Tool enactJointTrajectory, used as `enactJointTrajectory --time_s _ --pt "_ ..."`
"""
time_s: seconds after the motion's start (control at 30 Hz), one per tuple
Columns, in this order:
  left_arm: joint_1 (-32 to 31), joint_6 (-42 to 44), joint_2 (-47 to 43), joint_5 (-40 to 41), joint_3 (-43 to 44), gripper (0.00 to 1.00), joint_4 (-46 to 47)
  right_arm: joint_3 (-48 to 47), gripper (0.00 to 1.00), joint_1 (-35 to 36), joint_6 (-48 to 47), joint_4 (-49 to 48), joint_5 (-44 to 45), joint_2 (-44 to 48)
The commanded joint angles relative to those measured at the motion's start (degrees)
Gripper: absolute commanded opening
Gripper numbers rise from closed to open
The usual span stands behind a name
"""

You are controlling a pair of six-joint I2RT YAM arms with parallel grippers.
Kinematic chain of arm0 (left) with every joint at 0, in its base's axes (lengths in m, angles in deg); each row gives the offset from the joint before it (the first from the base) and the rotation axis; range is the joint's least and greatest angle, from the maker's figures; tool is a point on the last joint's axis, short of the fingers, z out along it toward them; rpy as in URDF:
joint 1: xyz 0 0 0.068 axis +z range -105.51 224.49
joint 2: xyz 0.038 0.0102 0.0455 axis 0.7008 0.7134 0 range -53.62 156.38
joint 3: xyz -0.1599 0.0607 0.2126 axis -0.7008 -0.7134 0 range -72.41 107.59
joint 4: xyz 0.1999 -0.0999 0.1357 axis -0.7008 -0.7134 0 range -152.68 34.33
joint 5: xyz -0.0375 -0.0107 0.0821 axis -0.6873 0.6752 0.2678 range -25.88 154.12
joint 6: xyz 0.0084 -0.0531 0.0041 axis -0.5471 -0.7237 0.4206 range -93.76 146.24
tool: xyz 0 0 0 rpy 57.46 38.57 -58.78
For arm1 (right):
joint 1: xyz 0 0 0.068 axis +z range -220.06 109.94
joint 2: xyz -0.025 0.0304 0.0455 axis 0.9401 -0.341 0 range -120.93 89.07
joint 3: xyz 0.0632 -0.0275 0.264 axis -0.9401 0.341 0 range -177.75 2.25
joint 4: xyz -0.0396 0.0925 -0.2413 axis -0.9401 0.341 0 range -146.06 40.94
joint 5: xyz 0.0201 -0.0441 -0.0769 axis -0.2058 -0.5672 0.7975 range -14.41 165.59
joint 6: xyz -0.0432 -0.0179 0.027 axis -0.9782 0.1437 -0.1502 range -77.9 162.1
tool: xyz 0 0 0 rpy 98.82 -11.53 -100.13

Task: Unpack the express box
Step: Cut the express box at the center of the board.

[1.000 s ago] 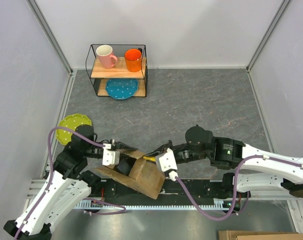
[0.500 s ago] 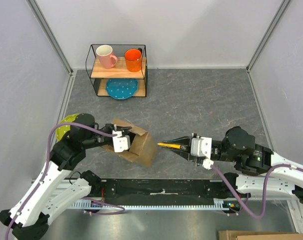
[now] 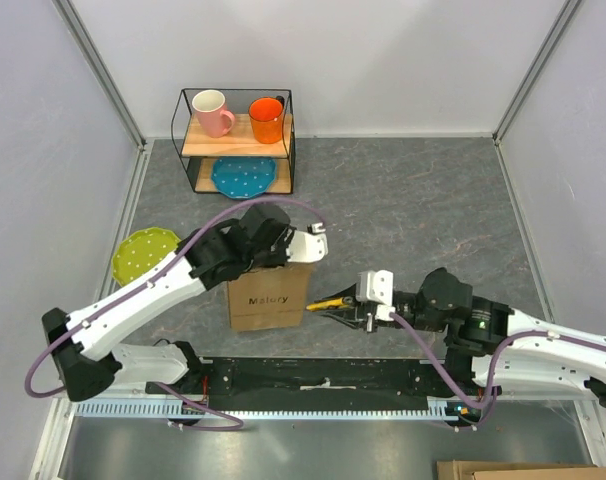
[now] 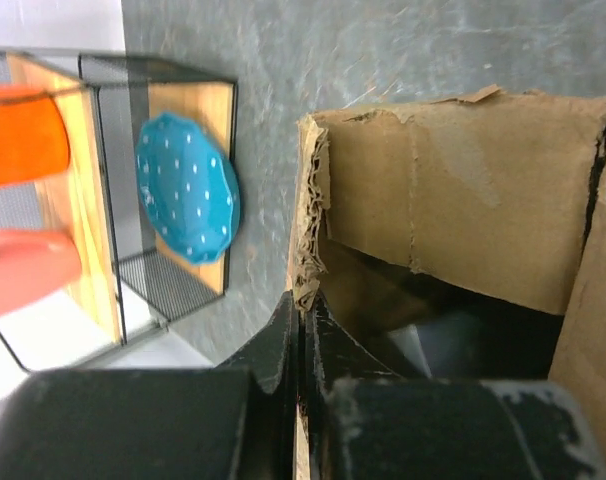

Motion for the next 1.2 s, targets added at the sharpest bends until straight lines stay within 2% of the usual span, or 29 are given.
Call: enactJointTrajectory --time_s 0.0,0.17,0.33,0.43,0.57,0.73,0.8,1.0,1.03,1.17 --pt "-0.4 -15.5 3.3 13.2 9.2 0.02 -4.3 5.0 0.00 0.0 10.4 -7.7 -0.6 -0.4" --pt "-0.1 -21.9 3.2 14.5 11.3 0.02 -3.2 12.3 0.00 -0.1 19.3 -12.3 4.4 -2.3" --pt "2.9 -30.4 2.0 11.5 12.8 0.02 -4.6 22.2 0.00 0.0 25.6 -26.0 22.5 -6.7" --pt "5.4 -35.4 1.5 6.2 13.3 0.02 -7.2 22.8 0.00 -0.3 27.5 -31.3 29.3 -12.0" --pt "8.2 -40.9 0.6 -0.1 11.8 0.02 -9.0 17.2 0.00 -3.0 29.6 -32.6 28.1 -20.2" --pt "10.4 -42.8 -1.0 -7.4 9.5 0.15 -9.7 12.1 0.00 -6.3 35.9 -30.5 26.1 -27.3" --pt "10.4 -43.0 -1.3 -10.7 9.6 0.17 -9.9 11.9 0.00 -7.4 38.5 -30.6 25.6 -28.2" --pt "10.5 -43.9 -1.7 -22.9 11.5 0.32 -11.1 11.6 0.00 -9.6 42.2 -28.3 25.4 -29.8" --pt "10.5 -43.8 -1.8 -24.2 11.7 0.39 -11.3 11.7 0.00 -10.2 42.5 -28.3 25.2 -29.9" --pt "11.2 -44.1 -2.4 -28.6 11.5 0.53 -12.0 11.8 0.00 -11.2 42.8 -27.9 25.0 -29.6"
